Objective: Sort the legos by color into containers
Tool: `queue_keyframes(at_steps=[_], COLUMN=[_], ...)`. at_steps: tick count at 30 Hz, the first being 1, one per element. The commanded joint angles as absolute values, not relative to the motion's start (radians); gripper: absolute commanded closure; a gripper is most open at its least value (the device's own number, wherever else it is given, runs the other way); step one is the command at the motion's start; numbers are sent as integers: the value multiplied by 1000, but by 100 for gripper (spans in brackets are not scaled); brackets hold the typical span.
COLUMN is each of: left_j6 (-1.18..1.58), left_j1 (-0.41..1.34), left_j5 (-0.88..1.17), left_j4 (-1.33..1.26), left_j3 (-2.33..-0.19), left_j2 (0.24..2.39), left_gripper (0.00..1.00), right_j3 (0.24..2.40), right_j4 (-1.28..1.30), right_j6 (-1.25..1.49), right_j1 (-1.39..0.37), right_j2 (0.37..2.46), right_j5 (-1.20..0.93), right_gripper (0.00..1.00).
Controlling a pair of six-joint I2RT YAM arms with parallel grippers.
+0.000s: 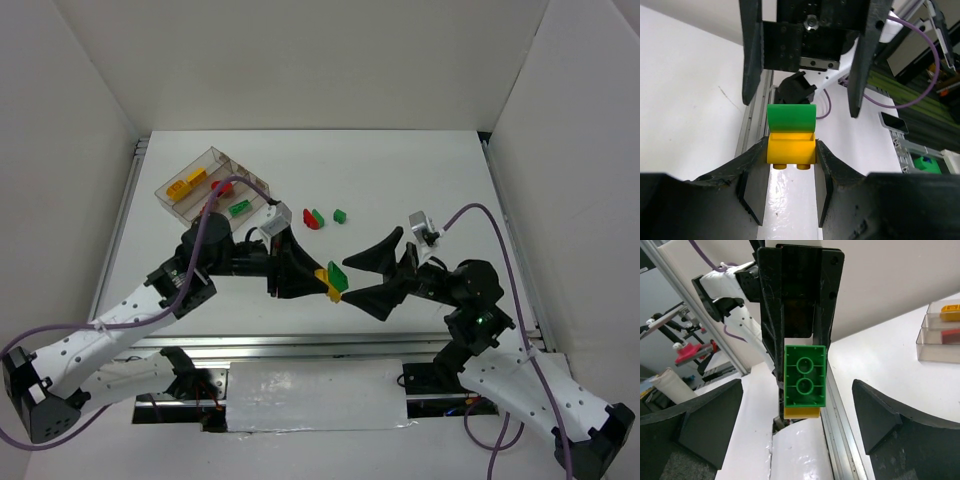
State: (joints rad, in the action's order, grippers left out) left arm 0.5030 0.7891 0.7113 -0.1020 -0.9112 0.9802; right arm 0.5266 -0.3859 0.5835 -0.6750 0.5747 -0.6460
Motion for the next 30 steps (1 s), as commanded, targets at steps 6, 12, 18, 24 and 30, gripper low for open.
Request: queue_keyframes(at_steps=[6,12,18,24,30], left_j6=[491,489,468,394,333], left_j1=[793,792,793,793,793], left_j5=[831,835,804,761,736], left_j4=[-207,-203,-155,-43,40], left_j3=[-908,-913,-925,-963,-994], left_j2=[971,986,996,986,985], left_gripper=[100,100,100,100,100], right_j3=[577,569,563,526,546], right_j4=[-374,-446,-482,-483,-419], right_j6=[561,587,606,568,531], right_j1=[-669,-667,-669,-660,-600], right_j2=[615,652,652,595,543], right_j5=[-701,-712,-735,-738,-761], right_gripper=[19,70,100,100,100])
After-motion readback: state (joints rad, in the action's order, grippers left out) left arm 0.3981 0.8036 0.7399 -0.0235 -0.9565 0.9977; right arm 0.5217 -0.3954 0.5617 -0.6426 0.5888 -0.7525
